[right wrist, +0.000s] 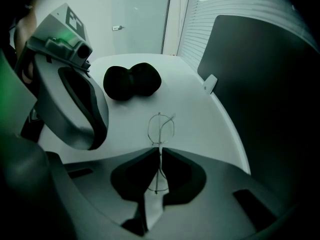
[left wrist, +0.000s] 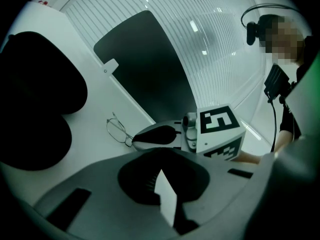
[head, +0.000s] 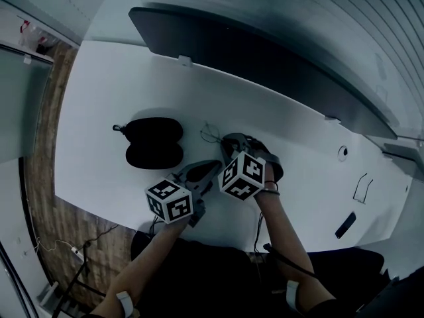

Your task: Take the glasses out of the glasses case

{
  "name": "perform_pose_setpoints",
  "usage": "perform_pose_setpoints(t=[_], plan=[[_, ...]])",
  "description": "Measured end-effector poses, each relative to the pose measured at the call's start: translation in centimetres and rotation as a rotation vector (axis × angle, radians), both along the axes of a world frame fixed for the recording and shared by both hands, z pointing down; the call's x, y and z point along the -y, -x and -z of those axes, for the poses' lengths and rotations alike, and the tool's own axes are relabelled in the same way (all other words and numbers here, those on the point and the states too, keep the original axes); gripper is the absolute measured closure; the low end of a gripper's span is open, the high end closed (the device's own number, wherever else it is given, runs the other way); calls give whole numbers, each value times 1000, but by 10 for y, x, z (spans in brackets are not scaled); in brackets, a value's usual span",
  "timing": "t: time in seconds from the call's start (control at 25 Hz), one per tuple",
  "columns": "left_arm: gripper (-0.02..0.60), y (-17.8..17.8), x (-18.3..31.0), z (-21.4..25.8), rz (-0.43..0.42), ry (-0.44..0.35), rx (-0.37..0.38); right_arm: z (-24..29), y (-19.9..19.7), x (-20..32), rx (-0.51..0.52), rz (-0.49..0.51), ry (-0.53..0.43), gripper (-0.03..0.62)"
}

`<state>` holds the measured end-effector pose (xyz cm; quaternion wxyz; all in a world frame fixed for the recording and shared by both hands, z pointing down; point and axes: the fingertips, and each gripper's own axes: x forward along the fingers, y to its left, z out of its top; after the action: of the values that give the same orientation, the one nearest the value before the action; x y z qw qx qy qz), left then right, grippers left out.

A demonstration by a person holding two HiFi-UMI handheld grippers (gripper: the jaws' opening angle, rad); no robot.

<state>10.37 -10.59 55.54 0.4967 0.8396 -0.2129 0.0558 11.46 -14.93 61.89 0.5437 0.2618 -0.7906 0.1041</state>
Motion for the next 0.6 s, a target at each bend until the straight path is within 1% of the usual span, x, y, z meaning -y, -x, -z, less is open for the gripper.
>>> perform_pose_setpoints(t=[0.4,0.6], plan=[[572,7,1,-3,13,4,11,-5,0,-1,7,-9,13,560],[572,11,1,-4,37,19,6,-6,-2,2,9,-24,12,559]])
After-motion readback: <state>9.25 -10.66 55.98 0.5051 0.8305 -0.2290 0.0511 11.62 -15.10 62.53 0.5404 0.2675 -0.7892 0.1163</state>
